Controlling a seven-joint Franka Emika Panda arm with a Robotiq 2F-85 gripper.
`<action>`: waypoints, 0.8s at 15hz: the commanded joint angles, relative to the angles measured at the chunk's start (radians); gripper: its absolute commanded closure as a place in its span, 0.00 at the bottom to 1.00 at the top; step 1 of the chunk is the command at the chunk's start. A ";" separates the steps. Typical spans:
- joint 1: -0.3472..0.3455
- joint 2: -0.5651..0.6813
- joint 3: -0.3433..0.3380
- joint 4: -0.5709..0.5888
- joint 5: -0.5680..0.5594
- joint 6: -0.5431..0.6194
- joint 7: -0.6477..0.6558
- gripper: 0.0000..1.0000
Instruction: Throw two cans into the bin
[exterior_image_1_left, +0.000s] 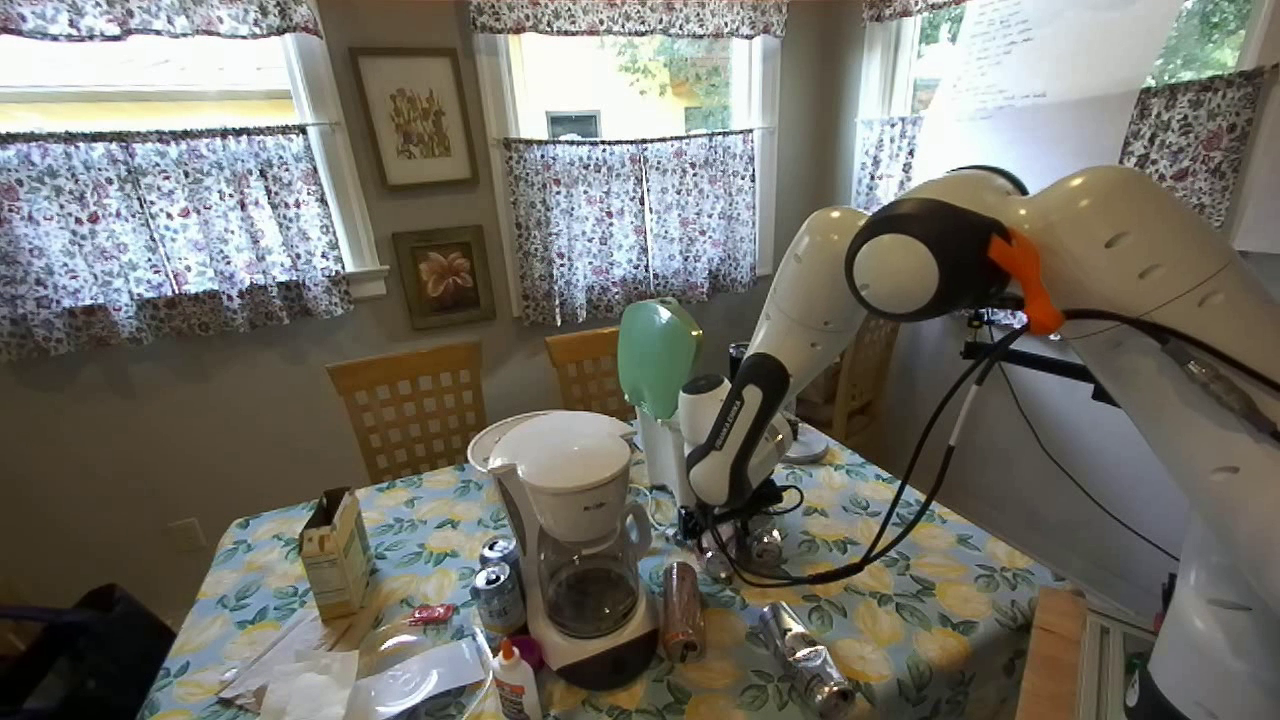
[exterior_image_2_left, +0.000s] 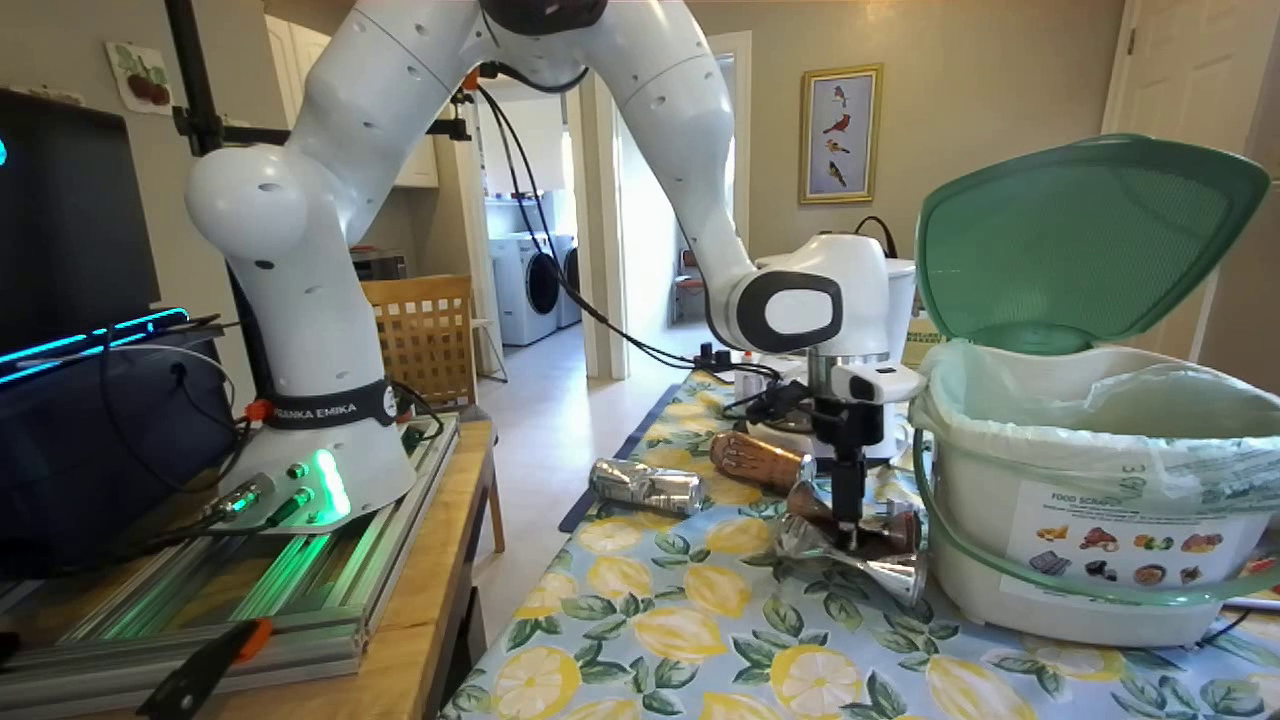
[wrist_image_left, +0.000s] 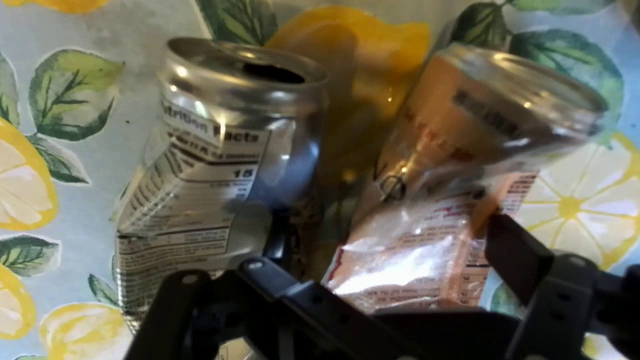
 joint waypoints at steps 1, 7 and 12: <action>0.003 0.044 -0.003 0.046 0.027 0.002 -0.064 0.00; 0.006 0.050 -0.010 0.060 0.027 -0.006 -0.081 0.34; 0.015 0.033 -0.022 0.051 0.017 -0.007 -0.080 0.62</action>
